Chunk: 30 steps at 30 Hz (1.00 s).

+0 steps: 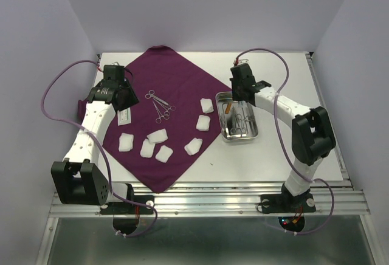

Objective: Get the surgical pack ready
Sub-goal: Place the medical item in the container.

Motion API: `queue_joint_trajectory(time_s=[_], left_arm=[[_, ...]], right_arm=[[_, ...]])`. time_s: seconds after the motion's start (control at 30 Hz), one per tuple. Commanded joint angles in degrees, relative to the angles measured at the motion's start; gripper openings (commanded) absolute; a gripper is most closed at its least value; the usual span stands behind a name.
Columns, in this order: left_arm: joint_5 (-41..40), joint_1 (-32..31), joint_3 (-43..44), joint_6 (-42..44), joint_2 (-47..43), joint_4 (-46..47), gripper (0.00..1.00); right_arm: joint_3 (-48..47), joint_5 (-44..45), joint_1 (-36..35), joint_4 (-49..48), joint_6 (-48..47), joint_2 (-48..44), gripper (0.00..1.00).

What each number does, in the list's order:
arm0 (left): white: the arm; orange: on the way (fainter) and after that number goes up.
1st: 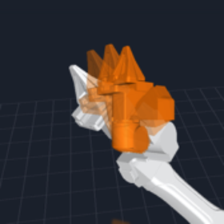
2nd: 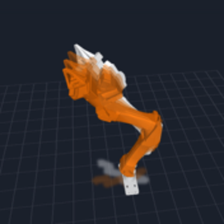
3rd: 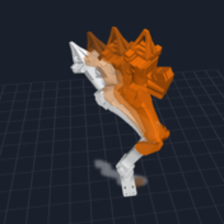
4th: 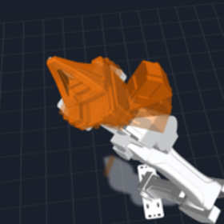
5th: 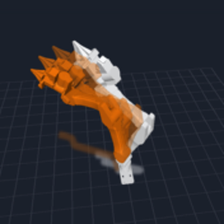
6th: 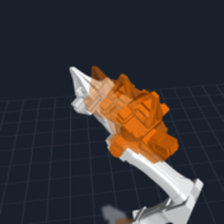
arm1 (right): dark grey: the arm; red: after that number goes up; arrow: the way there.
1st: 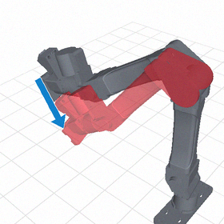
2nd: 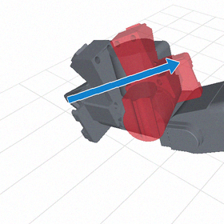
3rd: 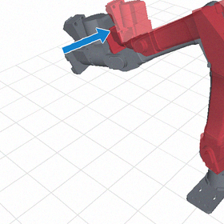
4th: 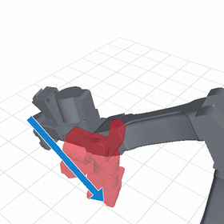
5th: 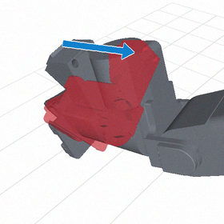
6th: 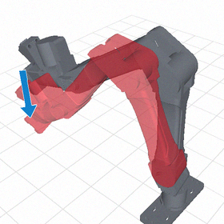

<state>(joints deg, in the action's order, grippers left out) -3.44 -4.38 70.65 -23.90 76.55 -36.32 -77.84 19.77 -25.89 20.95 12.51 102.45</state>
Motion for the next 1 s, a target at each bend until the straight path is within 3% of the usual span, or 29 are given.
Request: queue_joint_trajectory(time_s=[0.0, 0.33, 0.53, 0.57, 0.6, 0.67, 0.7, 0.8, 0.97], left_arm=[[0.19, 0.16, 2.65, -0.01, -0.88, 0.19, 0.43], [-0.07, 0.25, 2.74, 0.26, -0.35, 0.19, 0.43], [-0.07, 0.25, 2.21, 0.17, -0.26, 0.37, 0.43], [0.01, 0.25, 2.21, 0.17, -0.26, 0.37, 0.43], [-0.07, 0.25, 2.21, 0.17, -0.26, 0.37, 0.43], [0.01, 0.25, 2.21, 0.17, -0.26, 0.46, 0.43], [0.1, 0.25, 2.12, 0.08, -0.18, 0.54, 0.43], [0.37, 0.25, 2.03, -0.09, 0.09, 0.81, 0.43], [0.98, 0.16, 1.16, -0.27, 0.7, 1.6, 0.43]], right_arm=[[-2.22, 1.67, 0.92, -1.35, 0.5, 3.27, 0.01], [-2.14, 4.66, 1.46, -1.09, 0.41, 8.72, 0.01], [-2.22, 5.72, 1.98, -1.09, 0.23, 9.78, 0.07], [-2.14, 5.63, 1.98, -1.09, 0.14, 9.69, 0.1], [-2.05, 5.28, 1.98, -1.09, 0.14, 9.26, 0.23], [-1.61, 4.75, 1.98, -1.09, 0.23, 8.64, 0.31], [-1.52, 4.49, 1.98, -1.17, 0.32, 8.2, 0.44], [-0.82, 3.09, 1.98, -1.09, 0.58, 5.75, 0.54], [-0.91, 0.71, 1.98, -0.12, 1.2, 0.65, 0.55]])
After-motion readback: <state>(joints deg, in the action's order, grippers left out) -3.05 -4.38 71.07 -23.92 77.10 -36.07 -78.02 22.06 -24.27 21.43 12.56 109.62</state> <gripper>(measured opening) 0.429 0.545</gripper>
